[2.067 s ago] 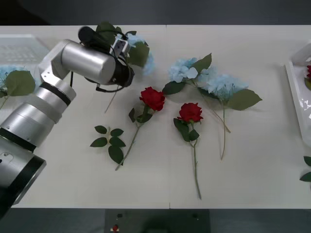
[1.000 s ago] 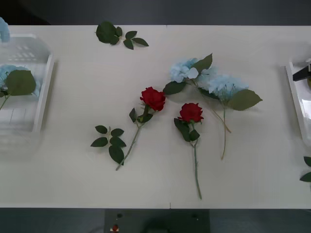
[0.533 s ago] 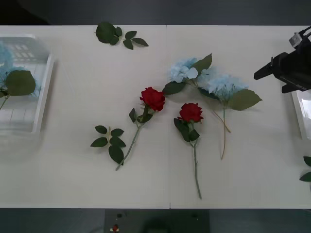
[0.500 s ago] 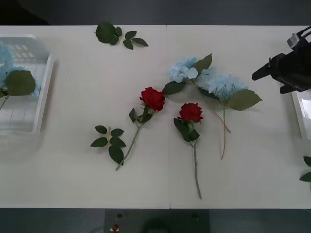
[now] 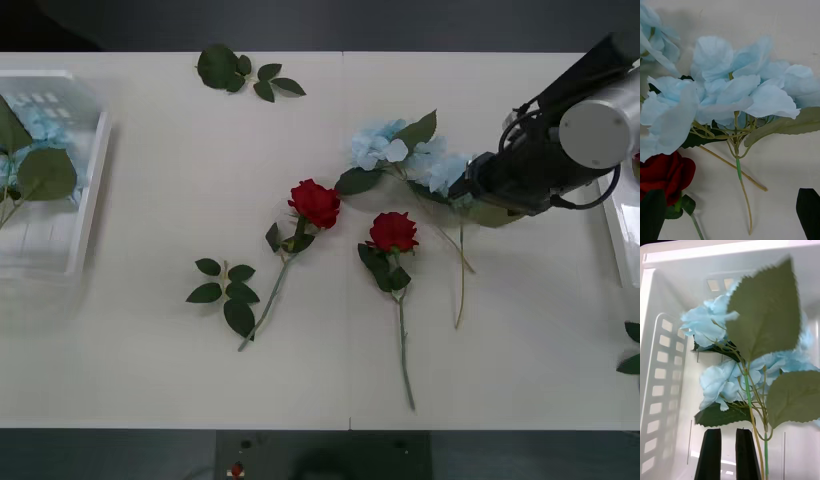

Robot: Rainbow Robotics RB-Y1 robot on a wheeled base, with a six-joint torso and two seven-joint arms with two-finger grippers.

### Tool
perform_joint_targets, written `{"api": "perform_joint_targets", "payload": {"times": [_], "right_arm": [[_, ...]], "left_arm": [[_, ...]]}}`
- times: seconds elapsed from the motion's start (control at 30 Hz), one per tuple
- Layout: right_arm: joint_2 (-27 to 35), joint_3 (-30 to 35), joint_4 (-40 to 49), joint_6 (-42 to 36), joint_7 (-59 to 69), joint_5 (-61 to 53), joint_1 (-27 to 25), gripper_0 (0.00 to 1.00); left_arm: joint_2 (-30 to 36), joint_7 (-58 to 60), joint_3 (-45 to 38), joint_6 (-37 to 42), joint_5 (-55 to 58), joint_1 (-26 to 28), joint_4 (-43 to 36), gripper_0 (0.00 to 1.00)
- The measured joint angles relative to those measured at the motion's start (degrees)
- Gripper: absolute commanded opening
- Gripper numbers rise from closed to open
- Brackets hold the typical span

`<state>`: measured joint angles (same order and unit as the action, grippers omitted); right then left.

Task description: Put the red flowers into the right box and the blue flowers into the left box

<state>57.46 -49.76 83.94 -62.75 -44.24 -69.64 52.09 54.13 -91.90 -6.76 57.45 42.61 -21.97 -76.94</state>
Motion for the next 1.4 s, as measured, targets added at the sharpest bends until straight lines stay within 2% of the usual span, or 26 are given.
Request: {"api": "perform_joint_targets", "payload": {"times": [0.07, 0.1, 0.17, 0.27, 0.33, 0.6, 0.73, 0.87, 0.97, 1.0, 1.03, 1.07, 1.1, 1.13, 1.2, 1.27, 1.4], "right_arm": [[-1.1, -1.6, 0.1, 0.0, 0.0, 3.4, 0.0, 1.00], [-1.5, -2.4, 0.3, 0.0, 0.0, 5.2, 0.0, 1.00], [-2.4, -3.9, 0.3, 0.0, 0.0, 7.4, 0.0, 1.00], [-3.5, -5.9, 0.2, 0.6, 0.0, 8.4, 0.0, 1.00], [-4.2, -6.8, -0.1, 1.1, 0.0, 9.2, 0.0, 1.00], [-7.2, -7.0, -2.7, 1.5, 0.0, 11.1, 0.0, 1.00], [-7.8, -8.3, -3.9, 4.6, 0.0, 11.3, 0.0, 1.00], [-8.3, -10.2, -5.1, 6.1, 0.0, 12.4, 0.0, 0.98], [-8.8, -11.0, -6.1, 6.9, 0.0, 12.8, 0.0, 0.82], [-8.9, -11.1, -6.4, 7.3, 0.0, 12.8, 0.0, 0.69], [-9.0, -11.1, -6.6, 7.4, 0.0, 12.8, 0.0, 0.60], [-9.0, -11.1, -6.7, 7.4, 0.0, 12.8, 0.0, 0.56], [-9.0, -11.1, -6.7, 7.4, 0.0, 12.8, 0.0, 0.42], [-9.0, -11.1, -6.7, 7.4, 0.0, 12.8, 0.0, 0.35], [-9.0, -11.1, -6.7, 7.4, 0.0, 12.8, 0.0, 0.07], [-9.0, -11.1, -6.7, 7.4, 0.0, 12.8, 0.0, 0.00], [-9.0, -11.1, -6.7, 7.4, -0.1, 12.7, 0.0, 0.00]], "left_arm": [[0.0, 0.0, 0.0, 0.0, 0.3, 0.0, 0.0, 0.39], [0.0, 0.0, 0.0, 0.0, 0.4, 0.0, 0.0, 0.44], [0.0, 0.0, -0.1, 0.4, 1.4, 0.0, 0.0, 0.65], [0.0, 0.0, -1.3, 4.1, 6.6, 0.0, 0.0, 0.82], [0.0, 0.0, -2.9, 7.6, 10.4, 0.0, -0.4, 0.88], [0.0, 0.0, -6.8, 19.4, 23.9, -1.3, -7.1, 0.90], [0.0, 0.0, -2.4, 22.4, 24.2, -6.5, -7.0, 0.90], [-1.0, 0.0, 5.2, 22.2, 23.3, -12.6, -6.8, 0.91], [-4.7, 0.0, 9.2, 17.6, 19.9, -15.4, -6.8, 0.93], [-6.5, 0.0, 10.3, 15.2, 17.6, -15.9, -6.8, 0.95], [-8.4, 0.0, 11.4, 13.4, 15.5, -16.2, -6.7, 0.97], [-10.5, 0.0, 12.5, 11.6, 13.1, -16.5, -6.2, 0.99], [-12.5, 0.0, 13.5, 10.1, 11.2, -16.6, -5.5, 1.00], [-14.6, 0.0, 14.3, 9.1, 9.9, -16.7, -4.6, 1.00], [-18.7, 0.0, 15.5, 7.2, 7.3, -16.7, -2.3, 1.00], [-22.8, 0.0, 16.4, 6.2, 4.1, -16.7, -0.3, 1.00], [-29.0, 0.0, 17.1, 5.8, -1.5, -16.7, 1.1, 1.00]]}}
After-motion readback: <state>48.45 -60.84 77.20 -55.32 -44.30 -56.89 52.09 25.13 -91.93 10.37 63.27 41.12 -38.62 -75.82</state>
